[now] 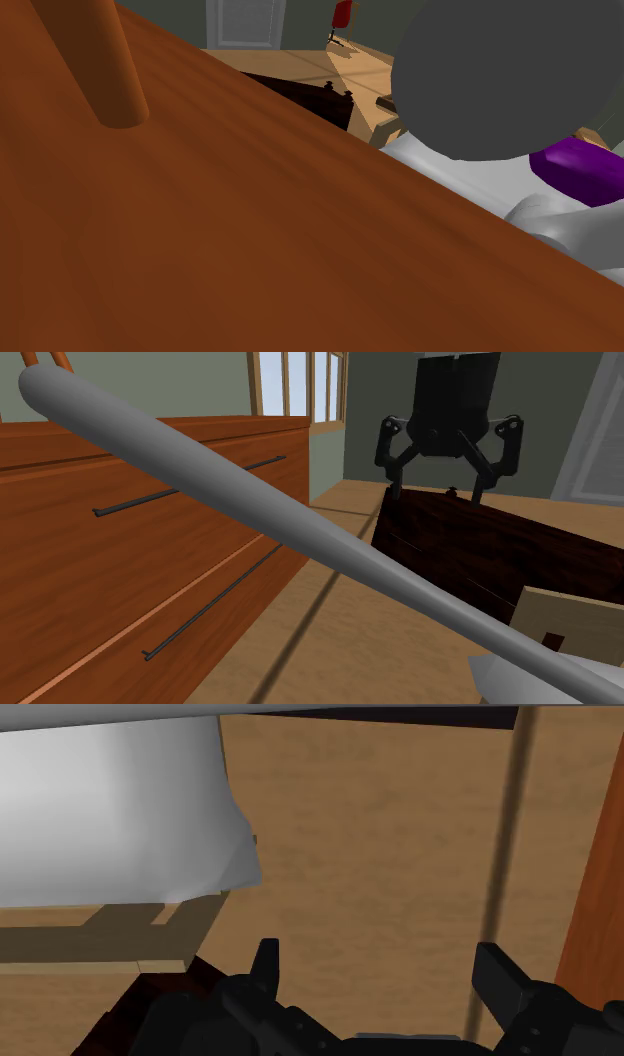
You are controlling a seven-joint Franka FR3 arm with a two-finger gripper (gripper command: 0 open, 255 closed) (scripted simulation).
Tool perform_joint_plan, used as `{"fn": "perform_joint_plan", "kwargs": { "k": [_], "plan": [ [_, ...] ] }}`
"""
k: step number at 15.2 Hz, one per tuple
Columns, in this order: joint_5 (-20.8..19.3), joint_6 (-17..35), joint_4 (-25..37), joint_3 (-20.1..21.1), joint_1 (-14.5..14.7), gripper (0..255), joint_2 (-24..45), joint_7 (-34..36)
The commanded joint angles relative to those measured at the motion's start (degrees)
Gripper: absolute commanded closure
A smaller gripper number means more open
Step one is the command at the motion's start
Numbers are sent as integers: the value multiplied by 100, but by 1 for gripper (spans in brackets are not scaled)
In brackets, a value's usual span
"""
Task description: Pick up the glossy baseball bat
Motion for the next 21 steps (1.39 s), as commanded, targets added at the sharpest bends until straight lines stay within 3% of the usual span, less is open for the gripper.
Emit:
{"fn": "perform_joint_plan", "kwargs": {
  "k": [1,8,16,21],
  "plan": [
    [0,0,0,0,0,0,0,0],
    [843,-485,-8,-932,-1259,0,190,2043],
    [1605,-899,-1124,-1720,-3001,0,-719,4619],
    [1564,-592,-1531,-1743,-3058,0,-781,4473]
  ]
}}
